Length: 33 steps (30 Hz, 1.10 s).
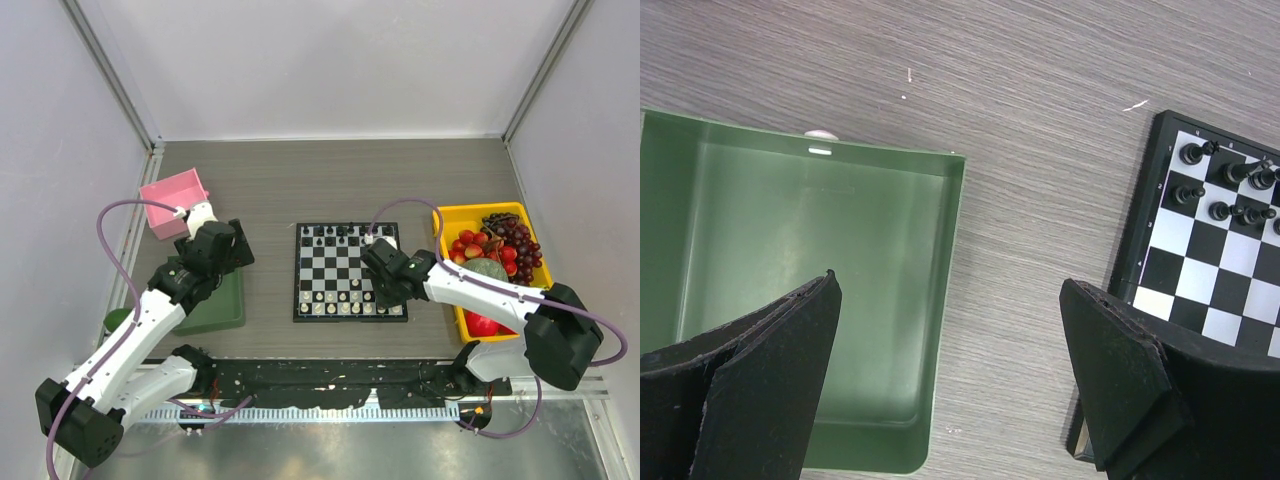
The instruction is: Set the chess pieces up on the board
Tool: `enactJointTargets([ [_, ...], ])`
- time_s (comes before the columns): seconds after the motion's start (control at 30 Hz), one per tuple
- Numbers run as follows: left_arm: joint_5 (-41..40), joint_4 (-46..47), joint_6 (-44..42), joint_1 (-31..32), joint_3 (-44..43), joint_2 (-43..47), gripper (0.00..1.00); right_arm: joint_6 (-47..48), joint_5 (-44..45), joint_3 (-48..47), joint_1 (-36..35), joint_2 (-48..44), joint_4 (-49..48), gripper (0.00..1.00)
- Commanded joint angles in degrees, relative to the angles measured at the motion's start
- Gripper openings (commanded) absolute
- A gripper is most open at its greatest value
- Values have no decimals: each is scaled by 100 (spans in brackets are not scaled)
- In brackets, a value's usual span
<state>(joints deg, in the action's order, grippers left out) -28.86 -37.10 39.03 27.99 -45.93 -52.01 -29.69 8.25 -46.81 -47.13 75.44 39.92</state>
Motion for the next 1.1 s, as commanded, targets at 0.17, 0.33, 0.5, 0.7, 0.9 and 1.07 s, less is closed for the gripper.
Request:
enactJointTargets([
  [0.17, 30, 151, 26, -39, -144, 6, 99, -195, 80, 207, 2, 41, -380, 10],
  [0.33, 30, 168, 35, -39, -118, 15, 99, -195, 115, 251, 46, -12, -380, 10],
  [0.5, 3, 168, 44, -39, -127, 7, 99, -160, 124, 260, 90, -12, -424, 10],
  [0.7, 12, 160, 35, -39, -144, -29, 99, -186, 159, 225, 108, -117, -450, 10],
  [0.9, 30, 168, 44, -39, -118, -29, 99, -195, 124, 277, 117, -65, -485, 10],
  [1.07, 21, 160, 44, -39, -109, -11, 99, -204, 238, 348, 117, -47, -512, 10],
])
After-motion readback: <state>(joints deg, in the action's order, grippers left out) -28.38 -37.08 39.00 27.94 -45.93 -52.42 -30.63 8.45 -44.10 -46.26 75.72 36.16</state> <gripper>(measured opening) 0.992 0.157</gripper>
